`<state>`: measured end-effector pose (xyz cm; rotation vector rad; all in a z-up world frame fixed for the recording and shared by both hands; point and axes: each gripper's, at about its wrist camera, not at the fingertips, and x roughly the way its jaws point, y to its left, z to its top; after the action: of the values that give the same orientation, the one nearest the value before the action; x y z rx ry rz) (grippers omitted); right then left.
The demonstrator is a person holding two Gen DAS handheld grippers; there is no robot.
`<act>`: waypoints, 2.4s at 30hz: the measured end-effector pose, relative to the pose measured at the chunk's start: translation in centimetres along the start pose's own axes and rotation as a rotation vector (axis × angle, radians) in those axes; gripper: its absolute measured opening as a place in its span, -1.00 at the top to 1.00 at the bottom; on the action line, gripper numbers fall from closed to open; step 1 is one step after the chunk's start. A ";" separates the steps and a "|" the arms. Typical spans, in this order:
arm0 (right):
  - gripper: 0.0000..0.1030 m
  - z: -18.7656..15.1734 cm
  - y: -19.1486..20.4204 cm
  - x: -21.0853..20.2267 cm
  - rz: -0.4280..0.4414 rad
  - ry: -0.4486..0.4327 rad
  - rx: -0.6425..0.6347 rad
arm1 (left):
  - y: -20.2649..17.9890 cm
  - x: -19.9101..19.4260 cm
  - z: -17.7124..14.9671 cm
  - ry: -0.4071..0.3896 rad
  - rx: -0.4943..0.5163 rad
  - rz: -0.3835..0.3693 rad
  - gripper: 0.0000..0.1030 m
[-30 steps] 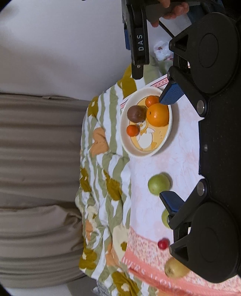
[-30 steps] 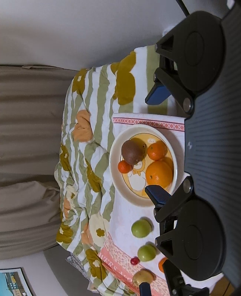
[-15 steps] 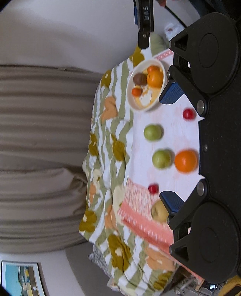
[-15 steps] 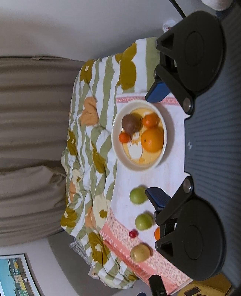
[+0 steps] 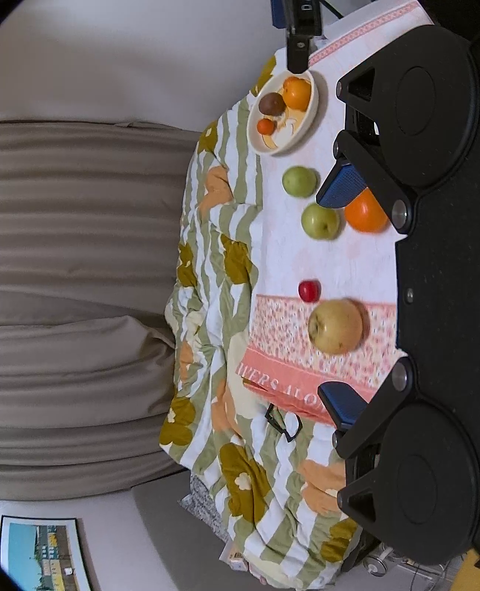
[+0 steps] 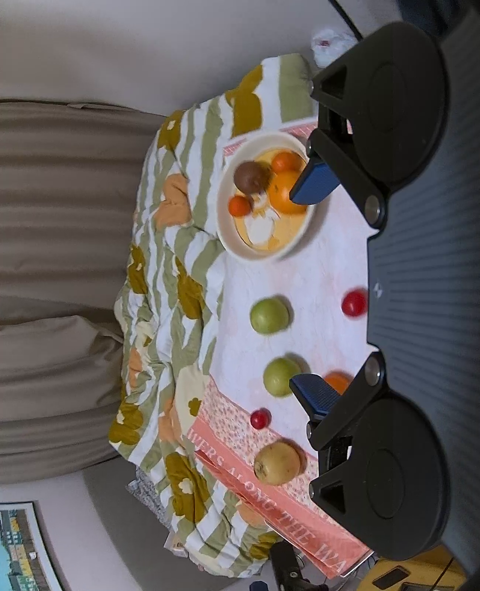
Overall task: Organize fruits
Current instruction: 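Withdraw both tools from the bowl back over the table, then grasp the yellow apple with the left tool, then grasp the large orange with the right tool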
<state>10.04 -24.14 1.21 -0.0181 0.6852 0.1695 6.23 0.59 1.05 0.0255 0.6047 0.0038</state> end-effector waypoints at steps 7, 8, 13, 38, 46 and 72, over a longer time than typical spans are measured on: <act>-1.00 -1.5 5.8 2.6 -0.043 0.050 0.051 | 4.9 3.7 0.0 0.044 0.048 -0.085 -0.98; -1.00 -1.8 6.6 3.1 -0.051 0.057 0.064 | 5.5 4.3 -0.1 0.049 0.059 -0.099 -0.98; -1.00 -3.0 10.0 5.5 -0.063 0.084 0.110 | 7.6 7.3 -0.2 0.072 0.129 -0.145 -0.98; -1.00 -5.5 13.0 14.4 -0.063 0.169 0.104 | 7.0 20.5 -1.6 0.253 0.223 -0.324 -0.77; -1.00 -5.7 12.7 15.0 -0.043 0.179 0.124 | 7.1 21.4 -1.9 0.289 0.207 -0.324 -0.54; -0.45 -5.6 13.1 16.6 -0.048 0.175 0.058 | 7.8 19.4 -3.3 0.285 0.213 -0.303 -0.53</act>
<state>17.03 -9.17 -13.14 0.0067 0.8631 0.1023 20.35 8.63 -12.47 0.1418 0.8875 -0.3560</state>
